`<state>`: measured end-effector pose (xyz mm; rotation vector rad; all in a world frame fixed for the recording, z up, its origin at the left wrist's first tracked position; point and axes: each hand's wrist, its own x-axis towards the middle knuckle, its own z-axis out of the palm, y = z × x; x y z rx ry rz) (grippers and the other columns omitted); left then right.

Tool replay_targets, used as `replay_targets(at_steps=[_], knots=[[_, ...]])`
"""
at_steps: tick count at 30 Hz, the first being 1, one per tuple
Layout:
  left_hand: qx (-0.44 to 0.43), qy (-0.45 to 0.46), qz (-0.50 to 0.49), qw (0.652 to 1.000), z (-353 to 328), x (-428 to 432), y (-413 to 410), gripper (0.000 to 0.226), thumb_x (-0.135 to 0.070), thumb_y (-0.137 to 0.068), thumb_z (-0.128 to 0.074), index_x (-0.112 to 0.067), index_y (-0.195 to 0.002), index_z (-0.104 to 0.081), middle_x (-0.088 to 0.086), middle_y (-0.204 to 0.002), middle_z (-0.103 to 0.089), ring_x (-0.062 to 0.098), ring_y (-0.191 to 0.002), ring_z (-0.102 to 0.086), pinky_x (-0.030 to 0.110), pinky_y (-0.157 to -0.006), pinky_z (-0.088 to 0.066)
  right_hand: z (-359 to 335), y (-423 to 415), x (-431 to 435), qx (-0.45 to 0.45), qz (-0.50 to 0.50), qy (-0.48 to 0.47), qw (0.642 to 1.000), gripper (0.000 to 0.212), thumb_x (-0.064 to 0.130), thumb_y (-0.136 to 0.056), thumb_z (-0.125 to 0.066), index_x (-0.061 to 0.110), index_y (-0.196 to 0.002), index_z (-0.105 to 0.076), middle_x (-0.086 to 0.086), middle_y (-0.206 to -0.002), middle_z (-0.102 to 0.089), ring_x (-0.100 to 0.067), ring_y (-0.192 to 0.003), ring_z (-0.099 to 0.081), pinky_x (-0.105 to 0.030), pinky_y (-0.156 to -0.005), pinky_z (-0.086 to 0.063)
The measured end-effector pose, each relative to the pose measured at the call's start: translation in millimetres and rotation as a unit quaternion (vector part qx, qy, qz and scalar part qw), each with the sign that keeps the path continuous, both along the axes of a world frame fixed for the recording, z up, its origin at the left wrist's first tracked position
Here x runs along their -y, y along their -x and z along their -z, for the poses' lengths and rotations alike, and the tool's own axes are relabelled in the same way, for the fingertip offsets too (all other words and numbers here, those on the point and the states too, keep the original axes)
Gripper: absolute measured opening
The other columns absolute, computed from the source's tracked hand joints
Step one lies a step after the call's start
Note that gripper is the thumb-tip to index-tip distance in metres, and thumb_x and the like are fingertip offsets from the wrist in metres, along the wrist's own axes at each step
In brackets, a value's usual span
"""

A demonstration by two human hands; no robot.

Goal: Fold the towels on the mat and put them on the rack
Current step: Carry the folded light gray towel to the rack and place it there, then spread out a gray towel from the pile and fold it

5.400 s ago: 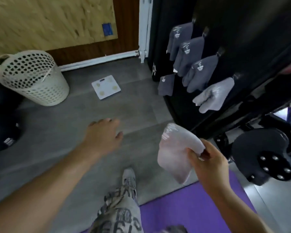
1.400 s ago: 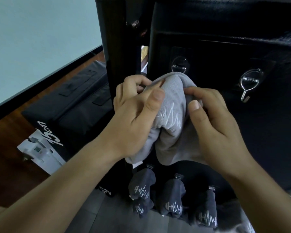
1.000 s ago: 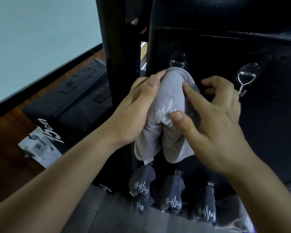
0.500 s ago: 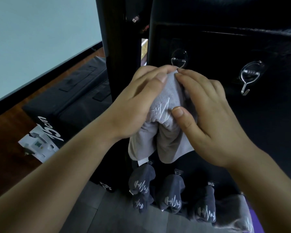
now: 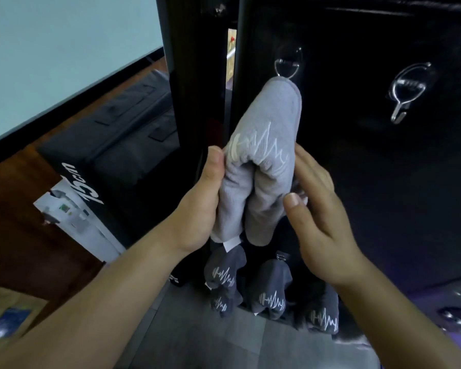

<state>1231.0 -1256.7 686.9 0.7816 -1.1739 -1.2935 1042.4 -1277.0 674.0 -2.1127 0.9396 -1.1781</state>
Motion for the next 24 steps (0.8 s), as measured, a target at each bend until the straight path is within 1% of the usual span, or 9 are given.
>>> replay_targets(at_steps=[2, 5, 7, 9, 11, 13, 17, 21, 24], knots=[[-0.014, 0.004, -0.007, 1.0, 2.2, -1.4, 7.7, 0.058, -0.065, -0.098, -0.027, -0.036, -0.118, -0.074, -0.002, -0.135, -0.066, 0.012, -0.138, -0.051, 0.036, -0.118, -0.035, 14.7, -4.3, -0.1, -0.007, -0.009, -0.027, 1.0, 0.057, 0.04, -0.102, -0.041, 0.016, -0.153, -0.04, 0.001, -0.163, -0.03, -0.022, -0.151, -0.025, -0.056, -0.119, -0.025], [-0.019, -0.008, -0.013, 1.0, 8.9, -7.4, 9.3, 0.063, -0.056, -0.104, -0.016, -0.033, -0.121, -0.072, -0.013, -0.129, -0.069, 0.002, -0.132, -0.053, 0.021, -0.108, -0.042, 29.4, -4.7, -3.8, -0.011, -0.023, -0.047, 0.999, 0.057, 0.041, -0.102, -0.042, 0.019, -0.155, -0.036, 0.002, -0.166, -0.022, -0.022, -0.153, -0.02, -0.058, -0.12, -0.023], [0.042, -0.007, -0.024, 0.999, 17.8, -16.1, 1.2, 0.059, -0.063, -0.099, -0.029, -0.027, -0.14, -0.052, -0.016, -0.137, -0.062, 0.001, -0.135, -0.05, 0.018, -0.107, -0.041, 33.9, 0.3, -9.1, -0.014, -0.011, -0.045, 0.999, 0.057, 0.04, -0.102, -0.044, 0.019, -0.155, -0.037, 0.005, -0.166, -0.023, -0.02, -0.153, -0.019, -0.055, -0.121, -0.023], [0.166, -0.011, -0.023, 0.986, 26.0, -29.7, -6.2, 0.058, -0.055, -0.091, -0.056, -0.035, -0.143, -0.037, -0.031, -0.136, -0.056, -0.009, -0.132, -0.047, 0.009, -0.102, -0.04, 39.6, 8.6, -16.5, -0.028, 0.021, -0.05, 0.998, 0.057, 0.039, -0.1, -0.048, 0.02, -0.153, -0.04, 0.007, -0.165, -0.025, -0.015, -0.152, -0.02, -0.045, -0.122, -0.024], [0.298, -0.035, -0.035, 0.953, 40.5, -43.1, -11.4, 0.071, -0.038, -0.085, -0.077, -0.043, -0.137, -0.03, -0.036, -0.13, -0.052, -0.021, -0.124, -0.045, 0.001, -0.094, -0.038, 49.8, 17.6, -23.3, -0.052, 0.07, -0.057, 0.995, 0.057, 0.035, -0.096, -0.055, 0.019, -0.15, -0.043, 0.005, -0.162, -0.029, -0.011, -0.15, -0.024, -0.034, -0.12, -0.027], [0.402, -0.105, -0.041, 0.909, 60.1, -55.8, -16.7, 0.082, -0.039, -0.081, -0.083, -0.043, -0.141, -0.028, -0.034, -0.129, -0.049, -0.021, -0.119, -0.047, 0.002, -0.09, -0.04, 66.5, 27.2, -32.9, -0.105, 0.116, -0.054, 0.986, 0.055, 0.029, -0.092, -0.06, 0.016, -0.145, -0.048, 0.0, -0.154, -0.039, -0.014, -0.142, -0.036, -0.031, -0.115, -0.034], [0.591, -0.21, 0.012, 0.779, 88.4, -67.3, -12.4, 0.072, -0.06, -0.084, -0.068, -0.025, -0.141, -0.042, -0.009, -0.131, -0.056, 0.012, -0.114, -0.059, 0.034, -0.096, -0.051, 112.4, 44.3, -72.3, -0.245, 0.155, -0.055, 0.955, 0.048, 0.031, -0.086, -0.058, 0.015, -0.132, -0.058, -0.004, -0.133, -0.056, -0.028, -0.116, -0.055, -0.045, -0.096, -0.049], [0.673, -0.101, 0.048, 0.731, 99.3, -64.8, 24.6, 0.042, -0.055, -0.091, -0.06, -0.025, -0.119, -0.053, -0.001, -0.115, -0.059, 0.023, -0.105, -0.06, 0.042, -0.088, -0.052, 161.6, 65.9, -127.4, -0.345, 0.178, -0.1, 0.916, 0.046, 0.036, -0.085, -0.054, 0.017, -0.126, -0.061, -0.005, -0.125, -0.061, -0.033, -0.106, -0.059, -0.046, -0.087, -0.052], [0.706, -0.058, 0.107, 0.698, 116.9, -59.4, 56.8, 0.048, -0.054, -0.093, -0.056, -0.022, -0.129, -0.052, 0.002, -0.125, -0.059, 0.026, -0.11, -0.06, 0.044, -0.09, -0.052, 191.1, 84.9, -172.9, -0.393, 0.221, -0.182, 0.874, 0.051, 0.034, -0.087, -0.063, 0.02, -0.135, -0.055, -0.006, -0.132, -0.058, -0.036, -0.113, -0.057, -0.048, -0.09, -0.051]])
